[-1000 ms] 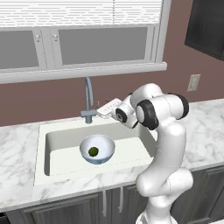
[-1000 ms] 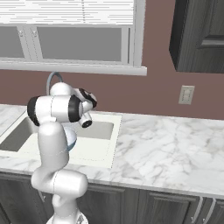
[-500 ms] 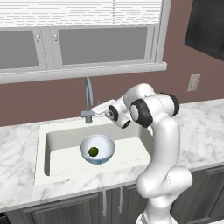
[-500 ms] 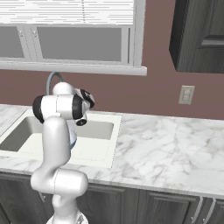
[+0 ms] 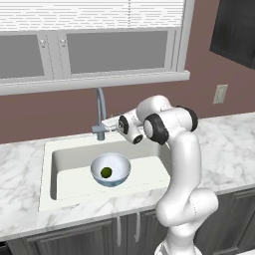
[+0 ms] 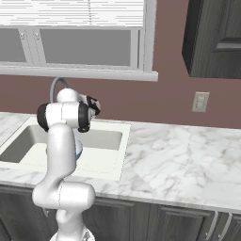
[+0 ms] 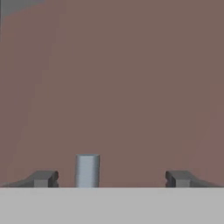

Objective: Pick the lime from the cabinet and place it in the bowl. Then pick the bowl and place it in the sink. Then turn on the sink facuet.

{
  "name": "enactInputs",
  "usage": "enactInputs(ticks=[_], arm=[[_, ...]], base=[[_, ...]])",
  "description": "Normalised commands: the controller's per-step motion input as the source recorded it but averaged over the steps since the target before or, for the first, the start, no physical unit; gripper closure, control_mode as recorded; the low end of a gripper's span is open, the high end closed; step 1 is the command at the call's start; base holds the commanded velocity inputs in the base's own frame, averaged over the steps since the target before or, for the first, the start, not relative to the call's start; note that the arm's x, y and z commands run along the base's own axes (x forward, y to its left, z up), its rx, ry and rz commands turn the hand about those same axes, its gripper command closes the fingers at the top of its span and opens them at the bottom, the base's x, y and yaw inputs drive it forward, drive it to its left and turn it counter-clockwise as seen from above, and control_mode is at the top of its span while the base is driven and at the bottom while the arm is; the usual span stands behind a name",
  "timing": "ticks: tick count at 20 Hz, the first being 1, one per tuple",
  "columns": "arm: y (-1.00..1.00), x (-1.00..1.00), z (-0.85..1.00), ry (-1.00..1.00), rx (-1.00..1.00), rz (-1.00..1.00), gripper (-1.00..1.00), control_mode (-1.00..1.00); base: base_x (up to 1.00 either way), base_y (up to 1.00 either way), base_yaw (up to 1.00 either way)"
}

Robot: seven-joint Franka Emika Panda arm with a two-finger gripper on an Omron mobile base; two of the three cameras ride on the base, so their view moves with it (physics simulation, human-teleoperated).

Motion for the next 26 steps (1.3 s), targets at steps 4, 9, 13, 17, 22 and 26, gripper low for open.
enactInputs(ticks=[4,9,13,17,22,26], arm=[[-0.46,0.00,0.00,0.04,0.13,-0.03,1.00,-1.00],[-0.81,0.00,0.00,0.06,0.19,-0.05,1.00,-1.00],[-0.99,0.00,0.00,0.07,0.24,-0.07,1.00,-1.00],[-1.00,0.00,0.00,0.08,0.27,-0.07,1.00,-1.00],[-1.00,0.00,0.00,0.10,0.23,-0.07,1.00,-1.00],[-0.99,0.00,0.00,0.10,0.20,-0.06,1.00,-1.00]], base=[[0.00,0.00,0.00],[0.00,0.00,0.00],[0.00,0.00,0.00],[0.00,0.00,0.00],[0.00,0.00,0.00],[0.00,0.00,0.00]])
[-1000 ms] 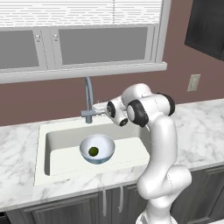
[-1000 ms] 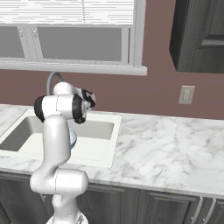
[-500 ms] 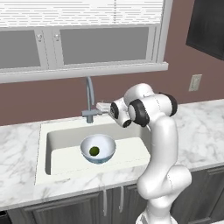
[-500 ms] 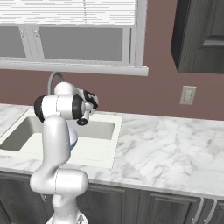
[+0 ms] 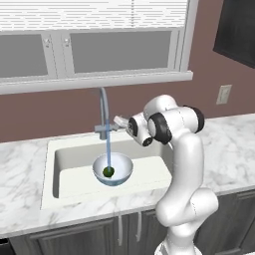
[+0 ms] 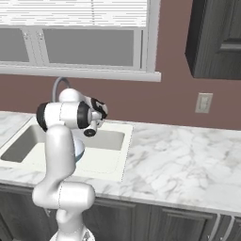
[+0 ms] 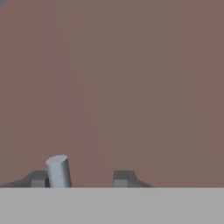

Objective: Pick the lime from the cabinet and place it in the bowl. Then pick the bowl and place it in the sink. Then turn on the sink facuet.

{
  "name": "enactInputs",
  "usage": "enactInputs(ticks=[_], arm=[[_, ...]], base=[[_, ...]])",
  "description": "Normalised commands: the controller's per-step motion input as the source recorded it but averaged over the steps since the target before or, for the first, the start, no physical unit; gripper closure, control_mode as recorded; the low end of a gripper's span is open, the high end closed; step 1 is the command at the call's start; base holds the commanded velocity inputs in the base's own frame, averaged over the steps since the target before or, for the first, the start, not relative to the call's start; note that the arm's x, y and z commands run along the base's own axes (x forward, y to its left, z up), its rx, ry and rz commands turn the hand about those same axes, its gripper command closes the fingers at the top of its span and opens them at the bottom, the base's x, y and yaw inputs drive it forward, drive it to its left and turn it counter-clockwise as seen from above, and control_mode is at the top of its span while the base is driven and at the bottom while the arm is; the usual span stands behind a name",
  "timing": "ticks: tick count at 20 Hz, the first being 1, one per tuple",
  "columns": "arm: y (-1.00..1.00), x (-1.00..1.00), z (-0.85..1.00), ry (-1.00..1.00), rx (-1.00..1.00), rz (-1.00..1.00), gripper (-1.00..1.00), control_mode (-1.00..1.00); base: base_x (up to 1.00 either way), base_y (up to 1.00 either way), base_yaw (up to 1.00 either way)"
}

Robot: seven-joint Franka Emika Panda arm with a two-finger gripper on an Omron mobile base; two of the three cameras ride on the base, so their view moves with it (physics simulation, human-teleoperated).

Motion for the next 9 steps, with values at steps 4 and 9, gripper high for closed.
enactInputs(ticks=[4,9], arm=[[-0.40,0.00,-0.04,0.10,0.08,-0.03,1.00,-1.00],[0.00,0.00,0.00,0.00,0.00,0.00,1.00,-1.00]], base=[[0.00,0.00,0.00],[0.00,0.00,0.00]])
